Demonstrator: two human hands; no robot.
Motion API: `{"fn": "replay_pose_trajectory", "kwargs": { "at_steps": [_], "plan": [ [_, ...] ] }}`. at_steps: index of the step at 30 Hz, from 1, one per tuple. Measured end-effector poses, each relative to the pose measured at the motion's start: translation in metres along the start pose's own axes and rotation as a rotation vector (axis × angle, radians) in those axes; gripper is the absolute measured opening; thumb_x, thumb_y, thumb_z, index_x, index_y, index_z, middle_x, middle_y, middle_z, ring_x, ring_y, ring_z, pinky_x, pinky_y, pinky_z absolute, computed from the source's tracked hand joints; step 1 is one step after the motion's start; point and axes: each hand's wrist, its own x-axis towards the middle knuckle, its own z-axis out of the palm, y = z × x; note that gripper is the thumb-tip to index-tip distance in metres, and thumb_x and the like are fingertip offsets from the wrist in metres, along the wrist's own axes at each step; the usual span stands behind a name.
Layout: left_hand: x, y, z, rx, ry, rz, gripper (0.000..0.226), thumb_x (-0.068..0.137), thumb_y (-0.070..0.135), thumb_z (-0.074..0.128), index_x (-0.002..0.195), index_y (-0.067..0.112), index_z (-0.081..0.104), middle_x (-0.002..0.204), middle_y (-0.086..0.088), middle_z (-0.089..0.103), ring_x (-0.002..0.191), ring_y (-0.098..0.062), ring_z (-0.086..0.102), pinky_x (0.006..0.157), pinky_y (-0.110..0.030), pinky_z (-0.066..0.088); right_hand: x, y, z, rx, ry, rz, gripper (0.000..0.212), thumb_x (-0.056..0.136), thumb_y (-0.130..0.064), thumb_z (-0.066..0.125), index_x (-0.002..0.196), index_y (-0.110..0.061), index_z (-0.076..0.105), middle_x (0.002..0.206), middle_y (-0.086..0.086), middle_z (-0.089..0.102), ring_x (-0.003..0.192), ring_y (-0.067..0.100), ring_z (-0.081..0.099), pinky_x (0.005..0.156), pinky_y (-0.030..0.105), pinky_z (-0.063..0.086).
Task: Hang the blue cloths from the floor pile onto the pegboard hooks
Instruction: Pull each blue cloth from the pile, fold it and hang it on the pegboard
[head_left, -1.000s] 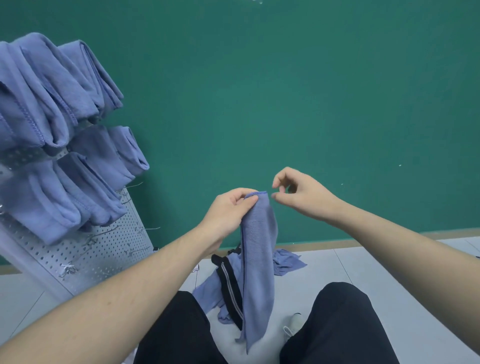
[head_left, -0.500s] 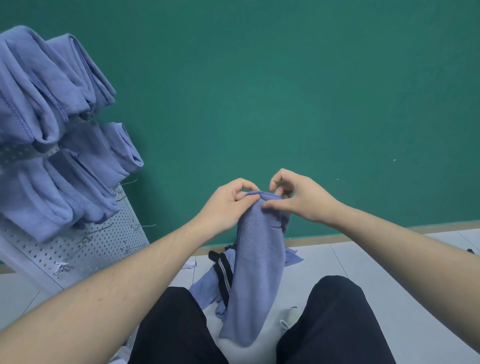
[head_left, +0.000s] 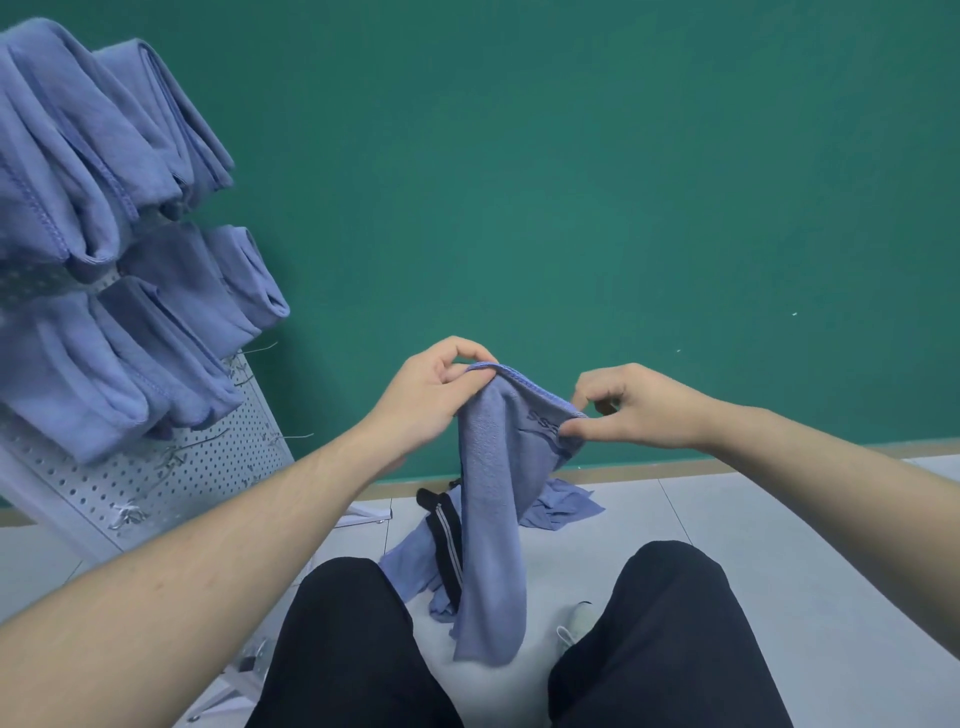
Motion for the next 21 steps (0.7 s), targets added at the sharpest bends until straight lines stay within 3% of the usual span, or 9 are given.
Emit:
{"fn": "replay_pose_trajectory", "kwargs": {
  "at_steps": [3, 6, 10, 13, 16, 19, 21],
  "plan": [
    [-0.001, -0.005, -0.003, 0.007, 0.008, -0.014, 0.013, 0.099, 0.013, 0.060, 0.093, 0.024, 0.065, 0.080, 0.000, 0.074, 0.073, -0.014, 0.059, 0.077, -0.033, 0.045, 0.001, -0.006, 0.003, 0.056, 0.012, -0.062, 0.021, 0.087, -0.012, 0.076, 0.080, -0.032, 0.074, 0.072, -0.026, 0.062, 0.062, 0.000, 0.049, 0.061, 0.012, 0.035],
    [-0.002, -0.010, -0.007, 0.033, 0.011, -0.028, 0.017, 0.098, 0.016, 0.062, 0.089, 0.029, 0.068, 0.079, 0.000, 0.074, 0.075, -0.015, 0.058, 0.079, -0.036, 0.045, 0.004, -0.004, 0.006, -0.021, 0.001, -0.045, 0.025, 0.085, -0.024, 0.081, 0.069, -0.036, 0.065, 0.065, -0.021, 0.056, 0.060, 0.003, 0.044, 0.059, 0.015, 0.034],
    [-0.002, -0.017, -0.012, 0.092, 0.032, -0.043, 0.017, 0.097, 0.018, 0.063, 0.087, 0.031, 0.068, 0.076, 0.003, 0.074, 0.074, -0.013, 0.058, 0.083, -0.038, 0.047, 0.002, -0.002, 0.000, -0.144, -0.048, -0.003, 0.040, 0.080, -0.039, 0.082, 0.065, -0.020, 0.051, 0.062, -0.007, 0.046, 0.060, 0.010, 0.037, 0.058, 0.029, 0.032],
    [-0.001, -0.022, -0.013, 0.121, 0.020, -0.060, 0.013, 0.094, 0.026, 0.064, 0.087, 0.037, 0.068, 0.080, 0.000, 0.076, 0.075, -0.014, 0.059, 0.092, -0.049, 0.051, -0.002, -0.007, -0.001, -0.275, -0.076, -0.135, 0.036, 0.081, -0.042, 0.080, 0.067, -0.032, 0.049, 0.080, -0.009, 0.050, 0.078, 0.008, 0.048, 0.072, 0.029, 0.041],
    [0.000, -0.026, -0.012, 0.116, 0.032, -0.073, 0.017, 0.096, 0.025, 0.063, 0.086, 0.037, 0.067, 0.079, 0.000, 0.075, 0.074, -0.012, 0.059, 0.089, -0.045, 0.051, -0.003, -0.009, -0.001, -0.385, -0.082, -0.299, 0.021, 0.085, -0.037, 0.072, 0.074, -0.037, 0.053, 0.103, -0.014, 0.054, 0.093, 0.006, 0.049, 0.084, 0.030, 0.044],
    [0.000, -0.029, -0.012, 0.137, 0.015, -0.079, 0.013, 0.096, 0.027, 0.062, 0.089, 0.037, 0.066, 0.087, -0.007, 0.076, 0.077, -0.013, 0.059, 0.090, -0.046, 0.051, 0.002, -0.003, -0.003, -0.732, -0.016, -0.542, 0.016, 0.087, -0.040, 0.064, 0.075, -0.029, 0.060, 0.115, -0.008, 0.058, 0.086, 0.014, 0.045, 0.075, 0.034, 0.045],
    [-0.001, -0.030, -0.014, 0.134, 0.003, -0.083, 0.007, 0.093, 0.032, 0.062, 0.090, 0.037, 0.066, 0.089, -0.010, 0.076, 0.078, -0.014, 0.056, 0.086, -0.043, 0.049, 0.004, 0.000, -0.009, -0.855, 0.005, -0.607, 0.019, 0.091, -0.044, 0.062, 0.077, -0.030, 0.063, 0.116, -0.005, 0.061, 0.081, 0.017, 0.046, 0.068, 0.032, 0.043]
  ]
}}
